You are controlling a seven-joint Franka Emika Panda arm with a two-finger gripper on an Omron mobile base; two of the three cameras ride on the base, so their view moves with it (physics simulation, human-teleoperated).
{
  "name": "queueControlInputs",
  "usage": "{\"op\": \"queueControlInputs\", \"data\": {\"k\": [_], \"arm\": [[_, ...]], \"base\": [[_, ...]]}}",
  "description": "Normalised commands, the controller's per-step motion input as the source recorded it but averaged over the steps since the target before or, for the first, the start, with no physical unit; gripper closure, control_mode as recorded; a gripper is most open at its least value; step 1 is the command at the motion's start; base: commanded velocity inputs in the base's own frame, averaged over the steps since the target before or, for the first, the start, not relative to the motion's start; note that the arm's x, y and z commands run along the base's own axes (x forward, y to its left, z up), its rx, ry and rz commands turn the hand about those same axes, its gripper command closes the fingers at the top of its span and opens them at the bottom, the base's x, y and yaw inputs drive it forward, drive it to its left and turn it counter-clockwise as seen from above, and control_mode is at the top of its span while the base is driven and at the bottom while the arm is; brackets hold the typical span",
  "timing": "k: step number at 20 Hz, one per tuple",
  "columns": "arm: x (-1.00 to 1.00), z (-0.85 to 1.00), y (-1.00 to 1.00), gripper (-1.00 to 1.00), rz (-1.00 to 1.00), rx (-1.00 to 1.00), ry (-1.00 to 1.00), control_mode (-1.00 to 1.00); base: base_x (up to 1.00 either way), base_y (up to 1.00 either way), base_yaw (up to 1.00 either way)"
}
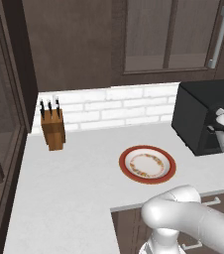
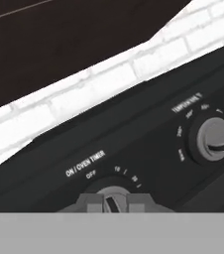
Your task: Pick up the kebab skewer and baguette bread, and place them inside the toaster oven. Close the toaster oven door and start by setting the timer.
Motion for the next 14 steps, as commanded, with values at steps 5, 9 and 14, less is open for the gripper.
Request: {"op": "queueControlInputs", "data": {"k": [5, 9, 14], "arm": [[-0.11, -0.15, 0.04, 1.00, -0.06, 0.21, 0.02, -1.00], [-0.13, -0.10, 0.09, 1.00, -0.06, 0.23, 0.02, -1.00], [-0.18, -0.11, 0.12, 1.00, -0.06, 0.26, 0.04, -1.00]], "base": [[0.00, 0.00, 0.00], [0.00, 0.00, 0.00], [0.00, 0.00, 0.00]]}}
